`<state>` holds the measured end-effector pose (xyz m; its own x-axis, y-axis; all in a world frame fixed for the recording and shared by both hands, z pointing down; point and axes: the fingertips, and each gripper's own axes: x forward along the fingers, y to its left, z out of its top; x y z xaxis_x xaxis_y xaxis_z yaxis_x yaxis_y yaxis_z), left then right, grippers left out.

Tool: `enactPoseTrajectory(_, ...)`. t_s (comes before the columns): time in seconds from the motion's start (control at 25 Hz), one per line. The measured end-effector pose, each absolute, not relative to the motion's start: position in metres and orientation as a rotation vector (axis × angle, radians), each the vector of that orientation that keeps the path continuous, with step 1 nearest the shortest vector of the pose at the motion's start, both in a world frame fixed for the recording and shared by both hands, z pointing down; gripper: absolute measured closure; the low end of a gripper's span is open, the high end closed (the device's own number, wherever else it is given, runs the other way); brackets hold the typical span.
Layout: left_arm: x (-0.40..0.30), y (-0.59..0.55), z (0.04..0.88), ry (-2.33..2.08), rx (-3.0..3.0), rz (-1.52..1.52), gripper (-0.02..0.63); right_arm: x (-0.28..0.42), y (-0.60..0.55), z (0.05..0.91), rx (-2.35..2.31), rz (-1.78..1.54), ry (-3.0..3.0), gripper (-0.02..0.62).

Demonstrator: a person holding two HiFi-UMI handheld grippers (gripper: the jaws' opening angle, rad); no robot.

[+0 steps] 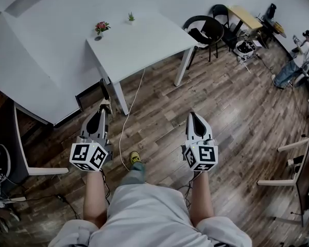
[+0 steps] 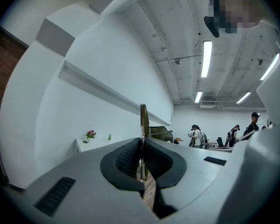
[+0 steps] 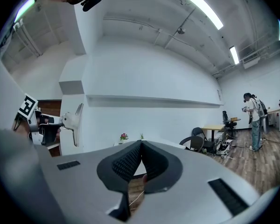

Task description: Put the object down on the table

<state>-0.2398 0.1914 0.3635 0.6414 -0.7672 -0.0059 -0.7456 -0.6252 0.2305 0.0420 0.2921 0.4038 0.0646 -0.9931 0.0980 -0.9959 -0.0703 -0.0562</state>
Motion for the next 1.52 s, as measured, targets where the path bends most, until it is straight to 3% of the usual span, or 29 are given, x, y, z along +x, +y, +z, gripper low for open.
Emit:
enactPoseTrajectory(0.52, -0.259, 0.021, 0.376, -1.193, 2.602, -0.174, 0.584, 0.017, 0.127, 0.401, 2.24, 0.174, -2.071, 0.586)
enactPoseTrajectory(0.96, -0.261, -0.049, 0.383, -1.206, 2.598, -0.169, 0.584, 0.02, 0.047, 0.401, 2.253, 0.16, -2.092, 0.586)
enactPoseTrajectory(1.52, -0.197, -0.143, 0.405, -1.308, 2.58, -0.11, 0.584, 0.097, -0.08, 0.424, 2.221, 0.203, -2.198, 0.586)
